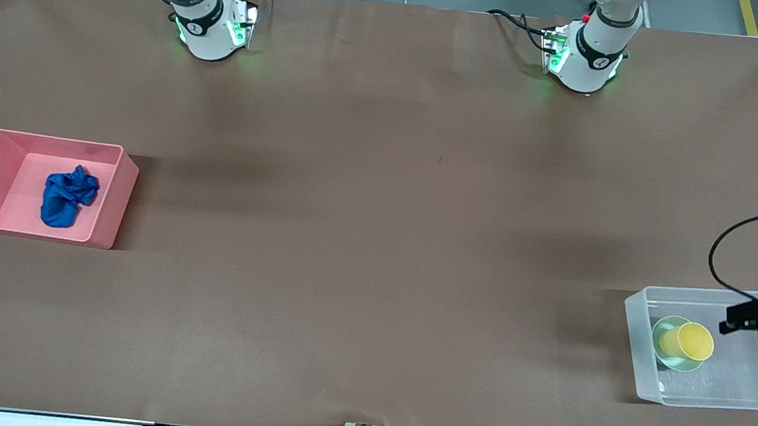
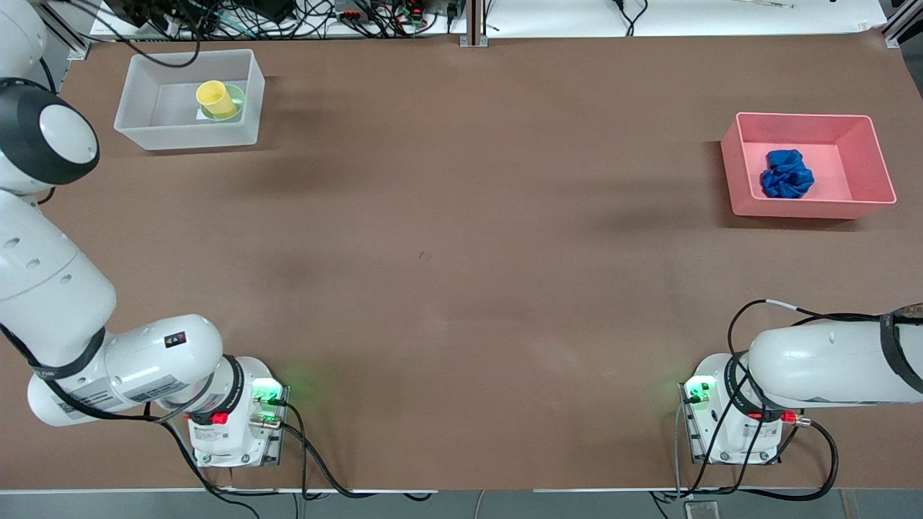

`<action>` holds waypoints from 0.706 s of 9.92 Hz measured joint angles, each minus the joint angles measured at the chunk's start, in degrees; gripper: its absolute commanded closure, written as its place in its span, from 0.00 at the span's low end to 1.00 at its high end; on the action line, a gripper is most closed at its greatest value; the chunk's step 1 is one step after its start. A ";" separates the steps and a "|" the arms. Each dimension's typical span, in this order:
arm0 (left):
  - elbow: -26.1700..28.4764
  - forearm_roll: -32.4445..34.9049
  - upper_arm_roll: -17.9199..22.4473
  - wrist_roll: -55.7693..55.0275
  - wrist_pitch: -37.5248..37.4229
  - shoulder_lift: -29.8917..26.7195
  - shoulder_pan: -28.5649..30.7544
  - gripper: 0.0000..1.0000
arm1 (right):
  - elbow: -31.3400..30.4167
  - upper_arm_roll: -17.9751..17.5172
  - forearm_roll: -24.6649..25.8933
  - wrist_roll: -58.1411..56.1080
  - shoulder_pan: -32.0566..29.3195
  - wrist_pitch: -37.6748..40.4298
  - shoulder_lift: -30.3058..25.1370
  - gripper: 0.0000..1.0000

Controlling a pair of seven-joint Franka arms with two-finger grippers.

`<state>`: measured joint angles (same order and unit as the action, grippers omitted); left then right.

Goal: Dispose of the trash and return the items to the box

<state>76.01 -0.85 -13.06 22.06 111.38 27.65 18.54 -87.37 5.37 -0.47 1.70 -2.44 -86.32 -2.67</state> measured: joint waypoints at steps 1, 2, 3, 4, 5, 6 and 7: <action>0.46 0.00 -0.30 -2.67 -3.65 -3.39 -1.50 0.00 | 0.01 0.01 0.00 0.00 0.00 0.00 0.00 0.00; 1.00 0.00 -1.22 -5.62 -7.13 -6.78 -2.58 0.00 | 0.02 0.00 0.00 0.00 0.01 0.01 0.00 0.00; 1.53 0.00 -2.75 -8.40 -10.52 -10.12 -3.03 0.00 | 0.01 0.01 0.00 0.00 0.00 0.01 0.01 0.00; 2.01 0.00 -4.00 -10.78 -13.92 -13.40 -3.52 0.00 | 0.01 0.02 0.00 0.00 0.00 0.02 0.01 0.00; 2.46 0.00 -4.37 -12.70 -17.36 -16.29 -4.77 0.00 | 0.01 0.02 0.00 0.00 0.00 0.02 0.01 0.00; 2.75 0.00 -4.23 -14.52 -20.53 -18.78 -6.56 0.00 | 0.01 0.02 0.00 0.00 0.00 0.02 0.01 0.00; 2.98 0.00 -3.24 -16.14 -22.72 -20.98 -8.94 0.00 | 0.01 0.04 0.00 0.00 -0.01 0.02 0.01 0.00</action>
<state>78.99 -0.85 -16.29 5.92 88.67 6.67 9.60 -87.36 5.41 -0.47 1.70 -2.44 -86.30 -2.66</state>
